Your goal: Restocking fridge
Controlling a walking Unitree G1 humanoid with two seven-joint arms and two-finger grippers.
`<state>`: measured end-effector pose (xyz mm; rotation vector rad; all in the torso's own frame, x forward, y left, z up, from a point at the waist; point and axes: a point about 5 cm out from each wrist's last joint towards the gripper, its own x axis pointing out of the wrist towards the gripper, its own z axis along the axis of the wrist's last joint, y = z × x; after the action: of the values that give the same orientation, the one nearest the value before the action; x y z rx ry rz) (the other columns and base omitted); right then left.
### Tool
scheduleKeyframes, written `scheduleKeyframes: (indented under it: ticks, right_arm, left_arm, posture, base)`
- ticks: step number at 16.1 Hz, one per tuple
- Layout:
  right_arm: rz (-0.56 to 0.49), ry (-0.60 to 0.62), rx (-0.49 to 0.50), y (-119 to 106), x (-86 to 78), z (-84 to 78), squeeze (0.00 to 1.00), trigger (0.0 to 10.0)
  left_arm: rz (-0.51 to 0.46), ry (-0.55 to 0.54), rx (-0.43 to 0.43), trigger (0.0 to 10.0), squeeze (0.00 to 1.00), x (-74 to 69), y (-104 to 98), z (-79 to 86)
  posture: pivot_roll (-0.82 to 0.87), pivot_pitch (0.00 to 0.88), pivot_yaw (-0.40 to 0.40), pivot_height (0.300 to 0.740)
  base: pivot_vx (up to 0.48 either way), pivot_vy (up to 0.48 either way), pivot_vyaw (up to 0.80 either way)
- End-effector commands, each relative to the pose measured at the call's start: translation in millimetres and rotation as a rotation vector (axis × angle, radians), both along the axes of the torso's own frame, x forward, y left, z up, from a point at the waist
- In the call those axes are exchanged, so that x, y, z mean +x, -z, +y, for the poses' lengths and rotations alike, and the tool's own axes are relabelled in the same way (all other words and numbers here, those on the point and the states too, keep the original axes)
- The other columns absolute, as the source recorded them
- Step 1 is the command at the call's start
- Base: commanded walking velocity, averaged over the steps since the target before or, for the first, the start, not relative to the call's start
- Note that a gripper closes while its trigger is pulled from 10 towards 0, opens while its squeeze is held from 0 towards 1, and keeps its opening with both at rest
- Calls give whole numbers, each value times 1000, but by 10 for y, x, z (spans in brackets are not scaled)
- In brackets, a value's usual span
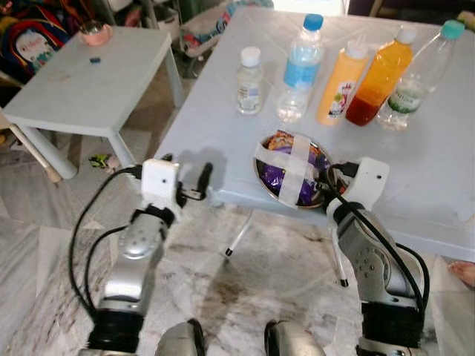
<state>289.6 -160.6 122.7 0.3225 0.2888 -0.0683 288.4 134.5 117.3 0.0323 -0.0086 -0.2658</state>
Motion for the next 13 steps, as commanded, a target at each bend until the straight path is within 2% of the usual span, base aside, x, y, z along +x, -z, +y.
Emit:
scheduleKeyframes:
  ticks: [1, 3, 4, 8, 9, 10, 12, 13]
  right_arm:
    - [106, -41, 2, 190, -63, 106, 0, 0]
    - [65, -78, -45, 168, -103, 116, 0, 0]
    - [69, -85, -108, 230, -155, 53, 0, 10000]
    - [44, -64, -200, 353, -240, -87, 0, 10000]
    - [69, 47, -236, 416, -244, -189, 0, 10000]
    - [51, 44, -203, 435, -244, -192, 0, 10000]
    - [-48, 21, -283, 389, -219, -185, 0, 10000]
    - [-128, -85, -57, 318, -216, -67, 0, 10000]
  left_arm:
    - [62, -52, -9, 10000, 0, -26, 50, 95]
    - [21, -89, 20, 10000, 0, -48, 48, 152]
    - [39, -117, 25, 10000, 0, -84, 115, 166]
    - [70, -179, 24, 10000, 0, -236, 286, 254]
    - [81, -199, -10, 10000, 0, -228, 323, 281]
    - [77, -209, 7, 10000, 0, -216, 339, 292]
    - [82, -268, 70, 10000, 0, -181, 418, 347]
    - [84, -249, 68, 10000, 0, -180, 433, 354]
  posture:
    - [-99, 175, 77, 740]
    - [-92, 148, 63, 740]
    - [-84, 133, 46, 740]
    - [-92, 45, 34, 740]
    - [-91, 7, 28, 740]
    - [-88, 0, 28, 740]
    - [-87, 0, 28, 740]
    - [-89, 0, 36, 740]
  base:
    - [0, 0, 0]
    - [0, 0, 0]
    - [0, 0, 0]
    - [0, 0, 0]
    - [0, 0, 0]
    - [0, 0, 0]
    - [0, 0, 0]
    - [0, 0, 0]
